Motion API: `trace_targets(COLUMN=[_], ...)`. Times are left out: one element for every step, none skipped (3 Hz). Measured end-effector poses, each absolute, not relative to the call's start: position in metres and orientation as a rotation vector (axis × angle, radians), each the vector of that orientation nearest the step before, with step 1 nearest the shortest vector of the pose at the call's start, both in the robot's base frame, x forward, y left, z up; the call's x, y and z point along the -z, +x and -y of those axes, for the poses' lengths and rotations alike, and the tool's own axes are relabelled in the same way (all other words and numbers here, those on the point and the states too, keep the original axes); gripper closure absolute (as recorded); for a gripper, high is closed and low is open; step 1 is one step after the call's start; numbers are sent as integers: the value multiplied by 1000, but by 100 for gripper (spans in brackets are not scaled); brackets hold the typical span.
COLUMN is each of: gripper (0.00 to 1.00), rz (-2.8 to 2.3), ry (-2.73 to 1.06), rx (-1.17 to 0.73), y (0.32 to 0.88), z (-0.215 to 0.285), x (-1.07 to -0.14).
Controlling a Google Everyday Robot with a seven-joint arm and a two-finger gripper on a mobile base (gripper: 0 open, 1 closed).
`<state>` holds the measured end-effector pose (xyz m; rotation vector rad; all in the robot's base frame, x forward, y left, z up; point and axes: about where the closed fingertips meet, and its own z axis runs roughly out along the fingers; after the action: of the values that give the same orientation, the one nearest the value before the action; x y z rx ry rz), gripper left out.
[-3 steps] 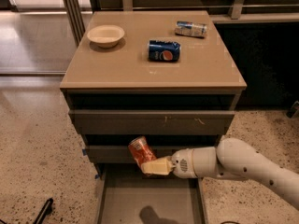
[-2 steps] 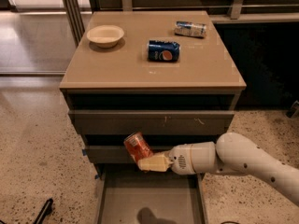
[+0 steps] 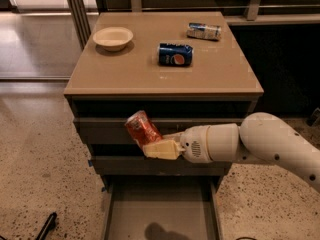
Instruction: Pick coke can from bottom drawer and place on counter
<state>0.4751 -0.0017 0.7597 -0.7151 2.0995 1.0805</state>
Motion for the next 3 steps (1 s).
trace_targets(gripper=[100,100,100], rz=[-2069,-2034,-2014], ry=[-744,-756,-736], rx=[-1025,-951,-885], y=[487,500,526], z=[0,2,3], x=[-802,-844,-878])
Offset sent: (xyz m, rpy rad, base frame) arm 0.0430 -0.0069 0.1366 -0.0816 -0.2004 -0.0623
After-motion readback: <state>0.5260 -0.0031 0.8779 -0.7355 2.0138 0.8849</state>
